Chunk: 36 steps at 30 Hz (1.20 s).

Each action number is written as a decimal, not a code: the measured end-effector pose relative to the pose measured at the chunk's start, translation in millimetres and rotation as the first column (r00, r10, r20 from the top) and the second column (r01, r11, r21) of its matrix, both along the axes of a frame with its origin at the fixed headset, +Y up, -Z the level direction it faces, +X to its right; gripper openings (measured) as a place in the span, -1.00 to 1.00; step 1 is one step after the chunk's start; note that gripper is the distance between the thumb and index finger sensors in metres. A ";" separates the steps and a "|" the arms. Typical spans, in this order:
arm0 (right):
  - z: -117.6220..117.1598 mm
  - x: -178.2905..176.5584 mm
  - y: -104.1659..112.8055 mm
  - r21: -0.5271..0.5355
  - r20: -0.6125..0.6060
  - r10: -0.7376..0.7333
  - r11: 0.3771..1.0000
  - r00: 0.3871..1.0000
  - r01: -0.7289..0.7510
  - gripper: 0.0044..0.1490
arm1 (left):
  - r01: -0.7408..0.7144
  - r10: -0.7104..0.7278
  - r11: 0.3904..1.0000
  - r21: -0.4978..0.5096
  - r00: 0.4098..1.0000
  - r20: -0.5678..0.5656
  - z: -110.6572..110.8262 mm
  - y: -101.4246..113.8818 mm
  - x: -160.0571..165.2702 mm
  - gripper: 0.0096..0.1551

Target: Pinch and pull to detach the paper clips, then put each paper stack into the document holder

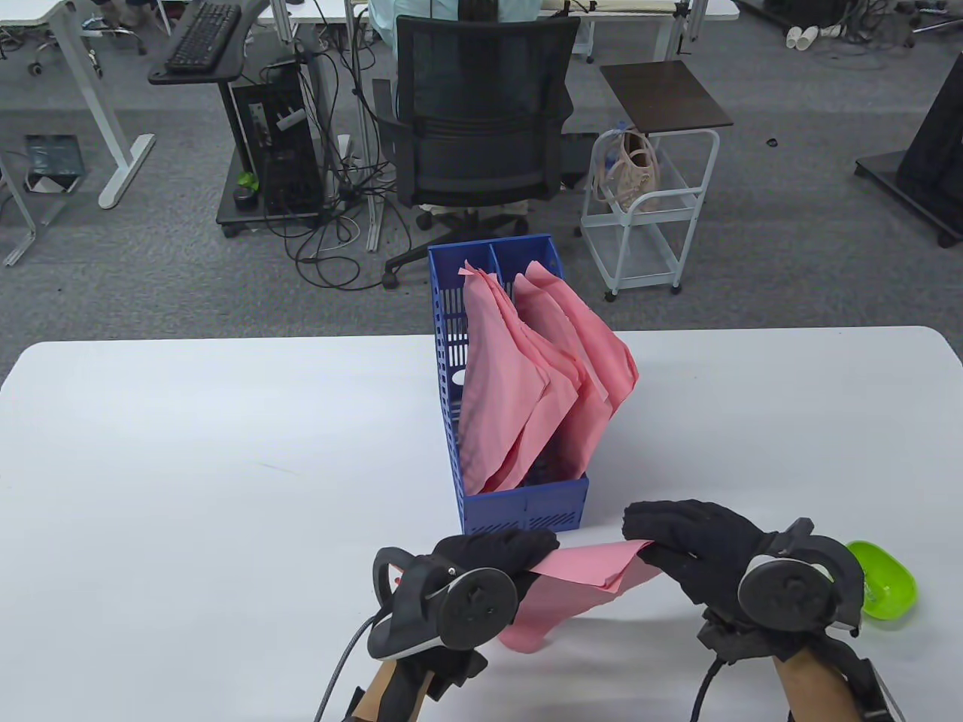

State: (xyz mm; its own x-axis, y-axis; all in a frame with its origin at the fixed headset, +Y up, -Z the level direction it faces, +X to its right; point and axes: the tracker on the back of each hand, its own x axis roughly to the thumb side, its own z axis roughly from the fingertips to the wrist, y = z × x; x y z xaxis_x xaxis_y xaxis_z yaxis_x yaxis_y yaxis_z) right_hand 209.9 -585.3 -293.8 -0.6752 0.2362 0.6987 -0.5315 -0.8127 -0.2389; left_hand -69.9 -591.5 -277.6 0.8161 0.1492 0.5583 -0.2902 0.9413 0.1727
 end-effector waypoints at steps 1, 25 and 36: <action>0.0 -0.1 0.6 -0.002 0.001 0.003 1.000 1.000 -0.003 -0.58 | -0.005 0.005 1.000 -0.004 1.000 0.003 -0.1 0.3 -0.3 -0.55; -21.7 114.7 -13.7 -0.137 0.531 0.080 0.991 0.844 -0.007 -0.58 | -0.154 0.155 0.988 0.021 0.978 -0.142 -3.5 13.0 -51.8 -0.55; -41.3 207.6 -94.4 -0.544 0.714 0.443 0.838 0.542 0.032 -0.56 | -0.232 0.238 0.971 0.051 0.954 -0.184 -3.4 15.8 -70.1 -0.55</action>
